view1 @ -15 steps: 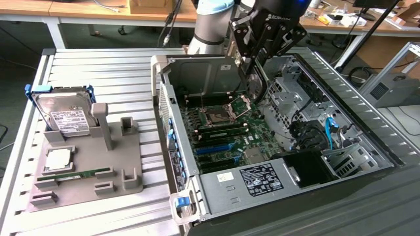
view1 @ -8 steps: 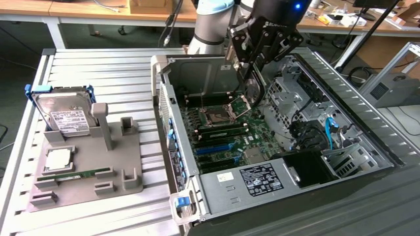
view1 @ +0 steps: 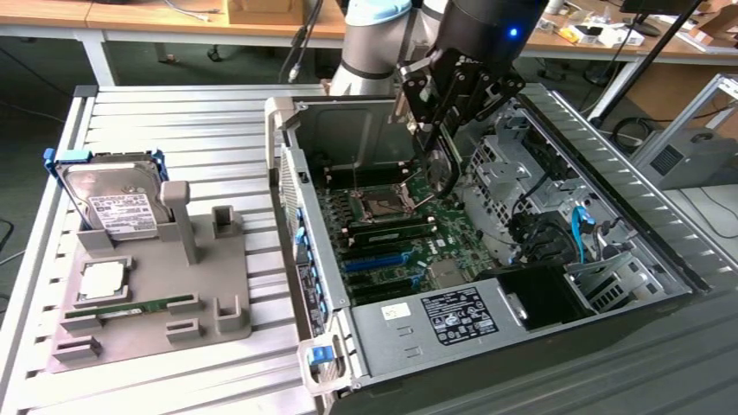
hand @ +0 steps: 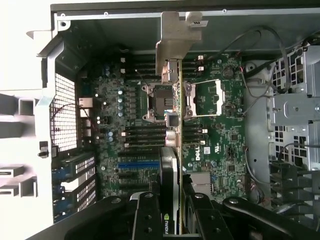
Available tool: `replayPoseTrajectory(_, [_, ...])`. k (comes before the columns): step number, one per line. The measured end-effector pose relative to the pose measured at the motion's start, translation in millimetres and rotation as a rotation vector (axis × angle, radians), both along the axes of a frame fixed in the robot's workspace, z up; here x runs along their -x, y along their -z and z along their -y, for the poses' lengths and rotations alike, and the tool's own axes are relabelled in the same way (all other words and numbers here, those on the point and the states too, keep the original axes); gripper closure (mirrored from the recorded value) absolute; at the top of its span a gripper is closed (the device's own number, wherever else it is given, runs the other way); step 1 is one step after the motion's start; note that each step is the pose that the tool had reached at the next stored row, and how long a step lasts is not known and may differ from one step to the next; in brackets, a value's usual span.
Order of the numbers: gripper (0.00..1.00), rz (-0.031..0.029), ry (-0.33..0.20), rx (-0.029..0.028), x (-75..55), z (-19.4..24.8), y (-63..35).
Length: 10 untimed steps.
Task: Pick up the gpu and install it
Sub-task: 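Pick up the gpu and move the gpu toward the slot, then insert the gpu into the slot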
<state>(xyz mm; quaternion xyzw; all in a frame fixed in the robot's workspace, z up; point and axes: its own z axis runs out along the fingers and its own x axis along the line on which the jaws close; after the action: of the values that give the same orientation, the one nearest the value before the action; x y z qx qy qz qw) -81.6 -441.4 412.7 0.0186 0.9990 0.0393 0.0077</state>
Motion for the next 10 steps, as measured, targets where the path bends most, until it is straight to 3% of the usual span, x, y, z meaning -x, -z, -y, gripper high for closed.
replayPoseTrajectory(10, [0.73, 0.0000, 0.000, -0.0001, 0.0, 0.0, 0.1])
